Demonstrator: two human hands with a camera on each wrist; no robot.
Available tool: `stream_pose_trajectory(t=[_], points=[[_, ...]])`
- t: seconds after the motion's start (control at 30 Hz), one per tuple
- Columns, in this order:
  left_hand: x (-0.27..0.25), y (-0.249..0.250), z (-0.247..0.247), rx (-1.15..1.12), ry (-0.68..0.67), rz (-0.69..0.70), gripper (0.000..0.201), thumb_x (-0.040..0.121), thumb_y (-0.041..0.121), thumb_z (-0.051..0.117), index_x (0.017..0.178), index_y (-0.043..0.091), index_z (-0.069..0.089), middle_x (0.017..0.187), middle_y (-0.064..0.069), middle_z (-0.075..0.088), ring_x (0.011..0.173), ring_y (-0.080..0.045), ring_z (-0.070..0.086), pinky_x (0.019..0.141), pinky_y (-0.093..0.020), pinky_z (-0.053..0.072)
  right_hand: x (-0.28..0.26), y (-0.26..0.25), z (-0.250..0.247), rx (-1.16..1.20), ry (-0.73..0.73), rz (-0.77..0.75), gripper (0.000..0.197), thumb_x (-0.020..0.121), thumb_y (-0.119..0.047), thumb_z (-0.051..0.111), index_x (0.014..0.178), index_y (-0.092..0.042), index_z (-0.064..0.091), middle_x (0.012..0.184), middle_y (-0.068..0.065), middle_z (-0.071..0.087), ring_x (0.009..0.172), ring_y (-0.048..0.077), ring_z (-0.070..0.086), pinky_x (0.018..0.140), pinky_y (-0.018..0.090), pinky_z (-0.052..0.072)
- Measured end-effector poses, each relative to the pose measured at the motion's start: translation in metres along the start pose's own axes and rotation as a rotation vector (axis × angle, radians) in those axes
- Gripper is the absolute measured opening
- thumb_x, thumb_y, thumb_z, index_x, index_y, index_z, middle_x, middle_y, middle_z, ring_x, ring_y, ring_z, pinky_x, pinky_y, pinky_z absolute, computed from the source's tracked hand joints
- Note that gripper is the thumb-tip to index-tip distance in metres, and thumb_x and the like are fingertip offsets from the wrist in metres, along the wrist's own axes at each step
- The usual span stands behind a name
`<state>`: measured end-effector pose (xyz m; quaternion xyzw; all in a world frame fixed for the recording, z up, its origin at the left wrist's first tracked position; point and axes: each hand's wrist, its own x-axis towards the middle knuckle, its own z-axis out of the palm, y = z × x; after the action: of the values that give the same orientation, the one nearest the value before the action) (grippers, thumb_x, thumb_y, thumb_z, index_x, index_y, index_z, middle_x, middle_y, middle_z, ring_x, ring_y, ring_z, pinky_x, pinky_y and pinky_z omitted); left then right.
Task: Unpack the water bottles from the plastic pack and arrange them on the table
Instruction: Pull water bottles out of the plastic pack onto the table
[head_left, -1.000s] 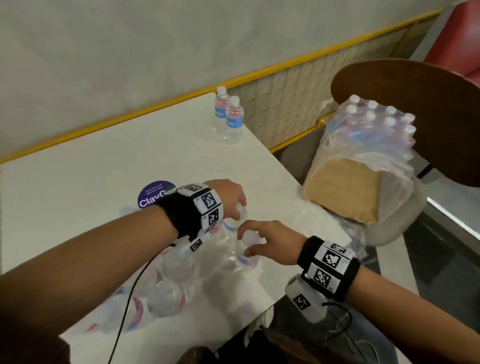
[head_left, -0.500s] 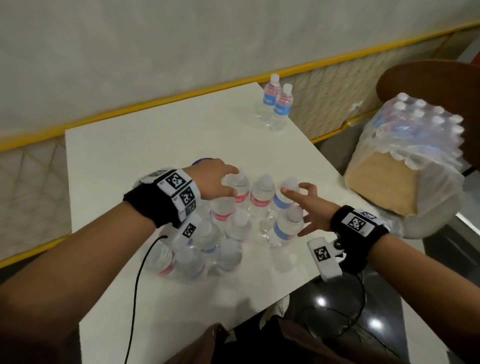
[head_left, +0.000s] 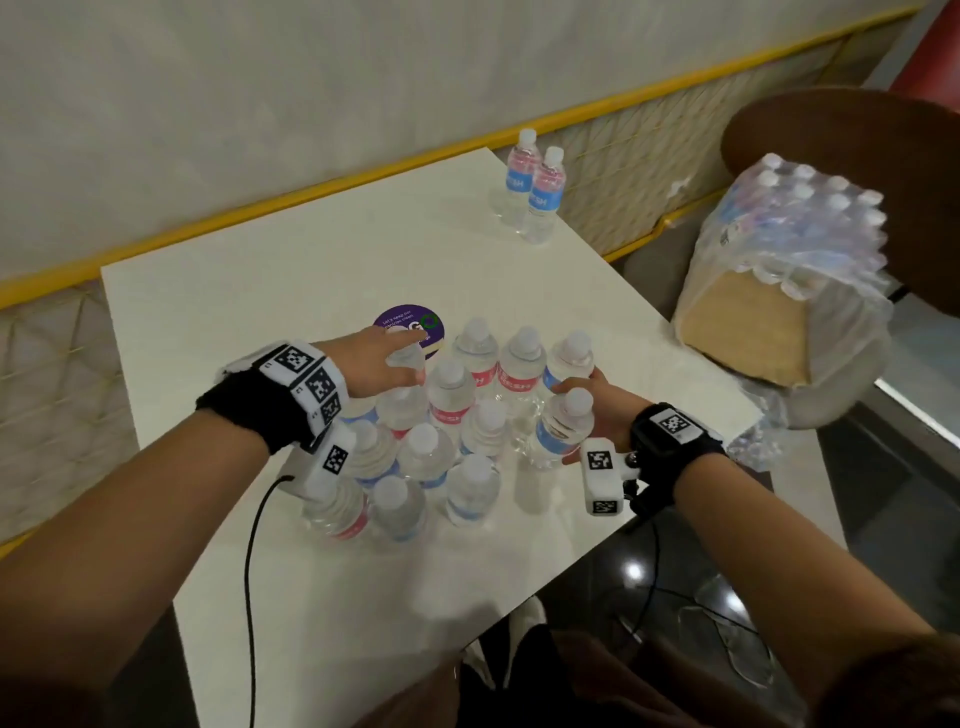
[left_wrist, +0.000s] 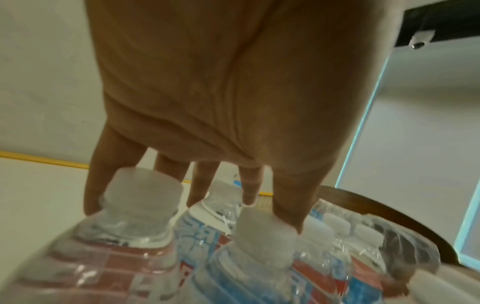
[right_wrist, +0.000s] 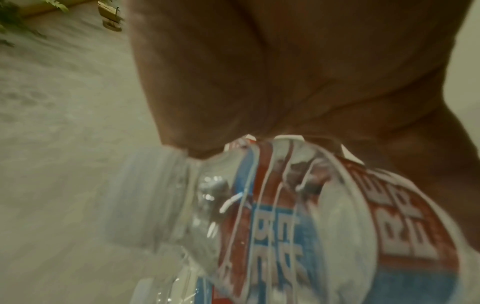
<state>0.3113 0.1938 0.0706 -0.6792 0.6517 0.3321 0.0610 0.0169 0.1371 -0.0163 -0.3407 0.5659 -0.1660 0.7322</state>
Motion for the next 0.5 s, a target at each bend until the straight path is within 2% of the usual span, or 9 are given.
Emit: stream_pose_trajectory(t=[0.07, 0.13, 0.23, 0.33, 0.4, 0.5], points=[[0.0, 0.0, 0.002, 0.024, -0.021, -0.021, 0.062, 0.094, 0.041, 0.048, 0.149, 0.027, 0.022, 0.157, -0.01, 0.018, 0.145, -0.027, 0.019, 0.118, -0.036, 0.019, 0.001, 0.002, 0.005, 0.014, 0.004, 0.003, 0.069, 0.087, -0.022, 0.065, 0.141, -0.034, 0.023, 0.12, 0.016, 0.049, 0.086, 0.03, 0.059, 0.054, 0.036, 0.054], [0.001, -0.001, 0.003, 0.051, -0.029, -0.002, 0.058, 0.095, 0.04, 0.047, 0.148, 0.025, 0.027, 0.157, -0.005, 0.02, 0.145, -0.026, 0.019, 0.119, -0.034, 0.017, 0.004, 0.005, 0.009, 0.017, 0.018, 0.017, 0.072, 0.085, -0.023, 0.068, 0.14, -0.035, 0.023, 0.119, 0.015, 0.051, 0.088, 0.03, 0.06, 0.052, 0.036, 0.055], [-0.004, -0.004, -0.006, 0.037, 0.006, 0.008, 0.058, 0.093, 0.042, 0.05, 0.146, 0.025, 0.033, 0.155, -0.005, 0.029, 0.142, -0.023, 0.029, 0.116, -0.033, 0.024, 0.004, 0.009, 0.011, 0.057, 0.045, -0.038, 0.084, 0.078, -0.025, 0.075, 0.143, -0.029, 0.023, 0.115, 0.012, 0.054, 0.089, 0.027, 0.062, 0.058, 0.036, 0.055], [-0.011, -0.011, -0.011, -0.091, 0.057, -0.002, 0.064, 0.093, 0.038, 0.053, 0.149, 0.028, 0.023, 0.153, -0.002, 0.032, 0.138, -0.022, 0.036, 0.111, -0.03, 0.03, 0.008, 0.011, 0.013, 0.09, 0.048, 0.024, 0.087, 0.067, -0.035, 0.082, 0.137, -0.035, 0.03, 0.125, 0.014, 0.056, 0.106, 0.035, 0.062, 0.078, 0.053, 0.054], [-0.019, -0.019, -0.008, -0.171, 0.058, -0.049, 0.073, 0.093, 0.037, 0.053, 0.151, 0.03, 0.01, 0.153, -0.004, 0.031, 0.137, -0.023, 0.037, 0.108, -0.03, 0.032, 0.019, 0.023, 0.009, 0.106, 0.039, 0.067, 0.09, 0.062, -0.039, 0.085, 0.135, -0.04, 0.033, 0.128, 0.016, 0.057, 0.111, 0.039, 0.061, 0.089, 0.064, 0.044], [-0.028, -0.039, -0.003, -0.247, -0.012, -0.15, 0.075, 0.091, 0.044, 0.052, 0.149, 0.039, 0.004, 0.152, -0.007, 0.03, 0.131, -0.028, 0.042, 0.097, -0.04, 0.046, 0.018, 0.032, 0.014, 0.129, 0.092, 0.037, 0.09, 0.055, -0.04, 0.087, 0.129, -0.047, 0.037, 0.125, 0.017, 0.059, 0.11, 0.042, 0.061, 0.09, 0.07, 0.039]])
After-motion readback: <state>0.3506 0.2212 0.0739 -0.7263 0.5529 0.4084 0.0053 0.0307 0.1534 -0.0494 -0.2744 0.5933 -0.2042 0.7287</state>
